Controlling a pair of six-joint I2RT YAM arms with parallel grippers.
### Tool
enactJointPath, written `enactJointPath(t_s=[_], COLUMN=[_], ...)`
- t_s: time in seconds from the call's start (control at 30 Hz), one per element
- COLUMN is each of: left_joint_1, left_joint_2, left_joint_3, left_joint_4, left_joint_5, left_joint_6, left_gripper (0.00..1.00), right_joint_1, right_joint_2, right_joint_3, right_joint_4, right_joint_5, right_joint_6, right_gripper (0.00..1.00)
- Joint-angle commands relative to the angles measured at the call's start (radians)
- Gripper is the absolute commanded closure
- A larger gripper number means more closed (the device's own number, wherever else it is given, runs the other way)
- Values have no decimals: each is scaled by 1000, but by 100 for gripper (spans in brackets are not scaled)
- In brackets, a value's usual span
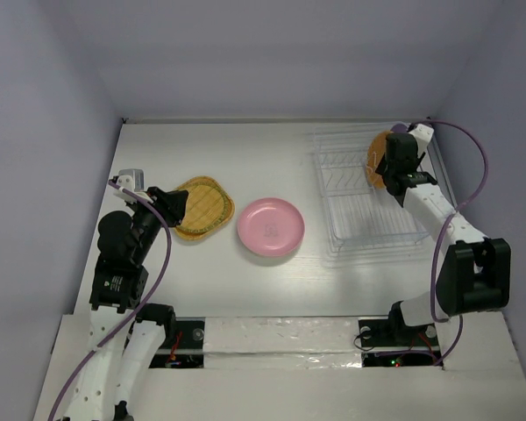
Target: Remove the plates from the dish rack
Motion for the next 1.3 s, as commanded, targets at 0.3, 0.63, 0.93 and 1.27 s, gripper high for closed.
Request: enactJointPath(t_s=[0.3, 0.63, 0.93, 1.27], left_joint_1=[-4, -4, -4, -4], left_joint_2=[12, 17, 17, 20], left_joint_3=[28, 28, 25, 25], left_joint_4=[51, 54, 54, 56], left_joint_5=[16, 21, 22, 19], left_joint_6=[-2, -3, -2, -3], left_gripper=[77, 77, 77, 77], right_joint_1=[-90, -90, -72, -30], right_joint_2=[141, 173, 90, 9], right_joint_3=[129, 169, 162, 192], right_joint_4=[82, 95, 52, 1], right_joint_5=[-77, -37, -37, 0], right_joint_6=[-12, -70, -118, -162], right_gripper=[50, 78, 88, 100])
